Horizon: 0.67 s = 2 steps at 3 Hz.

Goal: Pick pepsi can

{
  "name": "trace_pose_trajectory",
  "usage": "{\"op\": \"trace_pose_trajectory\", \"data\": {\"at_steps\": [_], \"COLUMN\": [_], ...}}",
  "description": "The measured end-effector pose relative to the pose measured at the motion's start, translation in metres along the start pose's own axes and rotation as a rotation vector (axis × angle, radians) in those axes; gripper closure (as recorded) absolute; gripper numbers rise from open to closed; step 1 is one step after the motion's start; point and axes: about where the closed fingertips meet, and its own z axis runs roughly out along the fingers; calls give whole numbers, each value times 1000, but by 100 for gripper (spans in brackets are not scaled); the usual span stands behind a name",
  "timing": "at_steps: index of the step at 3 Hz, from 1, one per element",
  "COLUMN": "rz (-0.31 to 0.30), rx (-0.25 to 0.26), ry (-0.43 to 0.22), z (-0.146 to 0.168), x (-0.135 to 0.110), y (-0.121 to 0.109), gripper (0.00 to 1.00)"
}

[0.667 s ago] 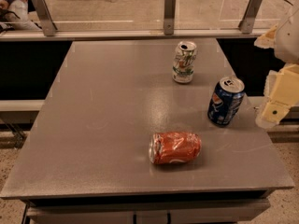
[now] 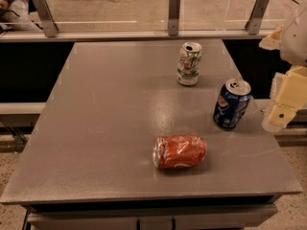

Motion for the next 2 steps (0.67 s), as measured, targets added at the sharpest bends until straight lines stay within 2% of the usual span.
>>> {"op": "trace_pose_trajectory", "data": {"at_steps": [2], "rz": [-59], "rx": [-115], "ry": [88], "z": [56], "x": [-10], "y": [-4], "gripper": [0]}}
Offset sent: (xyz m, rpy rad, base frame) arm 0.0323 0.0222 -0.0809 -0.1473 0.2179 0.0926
